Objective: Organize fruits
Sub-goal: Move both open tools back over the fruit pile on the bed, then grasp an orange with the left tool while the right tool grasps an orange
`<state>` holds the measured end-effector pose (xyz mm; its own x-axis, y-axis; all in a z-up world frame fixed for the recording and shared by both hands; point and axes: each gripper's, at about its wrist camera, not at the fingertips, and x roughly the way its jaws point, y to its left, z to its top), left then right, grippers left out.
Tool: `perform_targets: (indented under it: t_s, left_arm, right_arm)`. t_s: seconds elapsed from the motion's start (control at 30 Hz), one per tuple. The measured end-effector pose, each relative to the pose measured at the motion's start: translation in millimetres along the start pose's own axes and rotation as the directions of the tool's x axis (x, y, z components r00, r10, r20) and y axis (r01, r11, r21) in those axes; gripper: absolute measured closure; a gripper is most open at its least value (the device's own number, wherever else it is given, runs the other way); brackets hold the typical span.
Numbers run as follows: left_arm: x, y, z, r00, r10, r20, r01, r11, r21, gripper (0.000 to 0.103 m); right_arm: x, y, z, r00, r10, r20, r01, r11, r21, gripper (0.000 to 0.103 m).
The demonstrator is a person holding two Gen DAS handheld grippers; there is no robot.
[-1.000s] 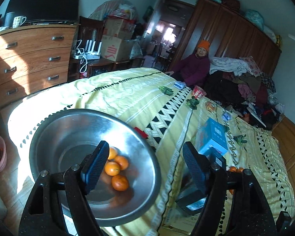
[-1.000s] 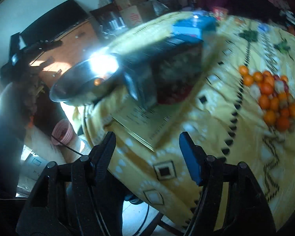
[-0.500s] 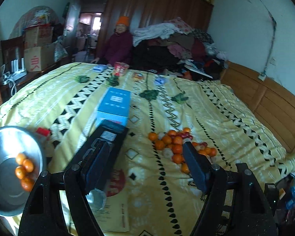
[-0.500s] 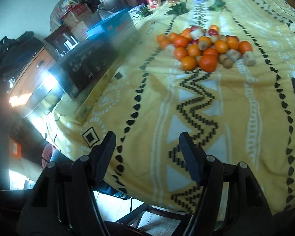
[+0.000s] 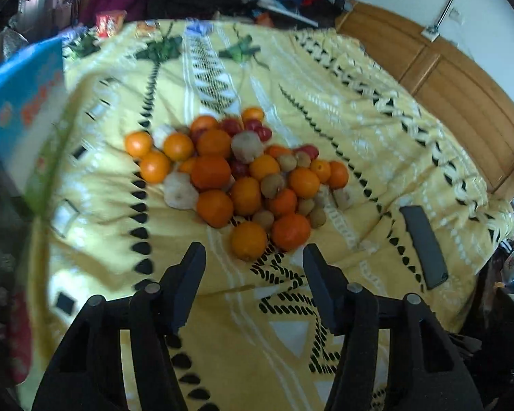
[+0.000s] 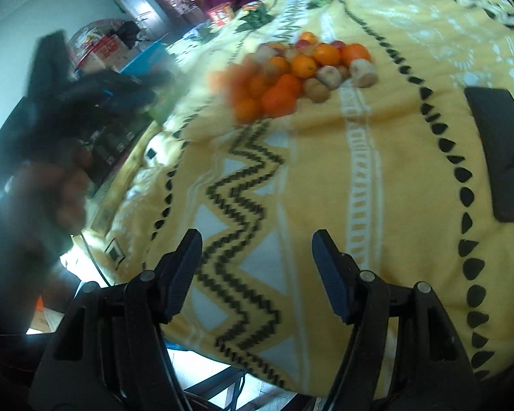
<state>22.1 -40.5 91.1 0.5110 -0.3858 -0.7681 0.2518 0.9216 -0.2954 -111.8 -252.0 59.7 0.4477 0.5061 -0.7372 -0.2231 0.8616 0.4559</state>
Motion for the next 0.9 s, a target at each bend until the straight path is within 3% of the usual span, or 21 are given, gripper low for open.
perform_targets:
  t_s: [0.3, 0.53, 0.67, 0.9]
  left_arm:
    - [55.1, 1.9, 1.2, 0.999, -0.024, -0.037, 0.024, 1.000, 0.001, 0.047]
    - [70.9, 8.0, -1.2, 0.999, -0.027, -0.036, 0.026, 0.999, -0.022, 0.059]
    - [81.2, 13.7, -9.9, 1.000, 0.002, -0.019, -0.003, 0.999, -0.043, 0.061]
    - [85.4, -1.3, -17.4, 0.995, 0.095, 0.027, -0.096, 0.994, 0.051, 0.058]
  right_arm:
    - [3.7, -23.1, 19.5, 1.000, -0.012, 0.000, 0.012, 1.000, 0.021, 0.035]
    - [11.6, -25.4, 48.0, 0.999, -0.015, 0.035, 0.015, 1.000, 0.011, 0.035]
    - [22.3, -18.5, 66.6, 0.997, -0.050, 0.058, 0.053, 0.998, -0.045, 0.035]
    - [39.5, -14.3, 90.1, 0.994, -0.078, 0.071, 0.085, 0.992, -0.095, 0.035]
